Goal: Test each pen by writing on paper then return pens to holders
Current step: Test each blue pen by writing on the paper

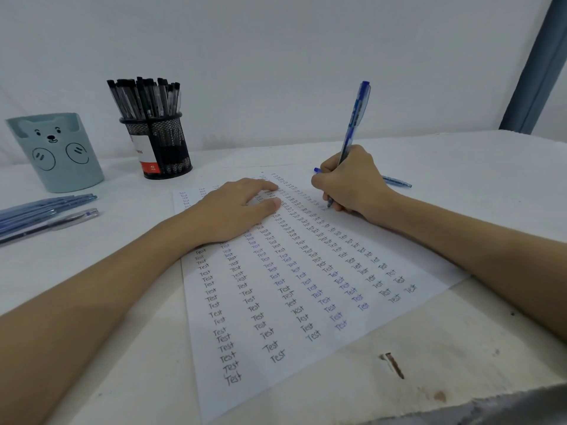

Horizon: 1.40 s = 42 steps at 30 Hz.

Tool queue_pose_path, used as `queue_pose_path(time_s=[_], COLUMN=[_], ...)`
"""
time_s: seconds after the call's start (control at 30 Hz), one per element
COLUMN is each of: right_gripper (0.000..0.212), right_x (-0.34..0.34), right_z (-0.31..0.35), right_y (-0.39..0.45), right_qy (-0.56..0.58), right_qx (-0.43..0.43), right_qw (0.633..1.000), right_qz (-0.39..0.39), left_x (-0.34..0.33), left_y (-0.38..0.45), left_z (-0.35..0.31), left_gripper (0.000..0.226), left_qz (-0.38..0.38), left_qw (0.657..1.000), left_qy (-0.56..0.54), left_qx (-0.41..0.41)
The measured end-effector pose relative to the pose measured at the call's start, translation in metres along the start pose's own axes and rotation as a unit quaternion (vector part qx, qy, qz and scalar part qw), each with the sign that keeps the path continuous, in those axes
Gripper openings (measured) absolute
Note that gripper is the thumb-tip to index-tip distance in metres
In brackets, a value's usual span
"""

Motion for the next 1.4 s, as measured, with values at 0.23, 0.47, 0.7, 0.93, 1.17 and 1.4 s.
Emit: queue_pose_path(time_s=[0.23,0.47,0.7,0.93,1.17,1.4], right_gripper=[0.041,0.025,0.019,0.023,0.031,0.026], right_x=[0.003,0.01,0.026,0.026,0.012,0.023], right_z=[0.002,0.004,0.011,0.01,0.018,0.012], right_y=[-0.001,0.002,0.007,0.01,0.005,0.011], right_qy=[0.015,0.123,0.105,0.059,0.022,-0.119], right_qx=[0.01,-0.049,-0.04,-0.029,0.015,0.041], right_qw=[1.0,0.991,0.993,0.995,0.995,0.991], right_qz=[-0.022,0.016,0.026,0.073,0.091,0.049], left_x=[0.001,0.004,0.009,0.011,0.009,0.009], left_y=[-0.001,-0.004,-0.008,-0.008,-0.006,-0.007], left_z=[0.0,-0.003,-0.003,0.0,0.002,-0.001], left_gripper=[0.045,0.044,0.043,0.042,0.043,0.044], left_qz=[0.001,0.001,-0.016,-0.018,-0.012,-0.006], left_qw=[1.0,1.0,1.0,1.0,1.0,1.0], left_qy=[-0.003,-0.007,-0.019,-0.01,-0.016,-0.013], left_qx=[0.004,0.005,0.008,0.011,0.011,0.004])
Point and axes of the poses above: each hand's wrist, its own y-axis towards the middle knuckle, its own x-axis out of the back of the hand, z = x × y, the point moved 9 cm from there along y, towards the middle knuckle, and after that the axes turned 2 degrees about -z, right-handed, at the moved point
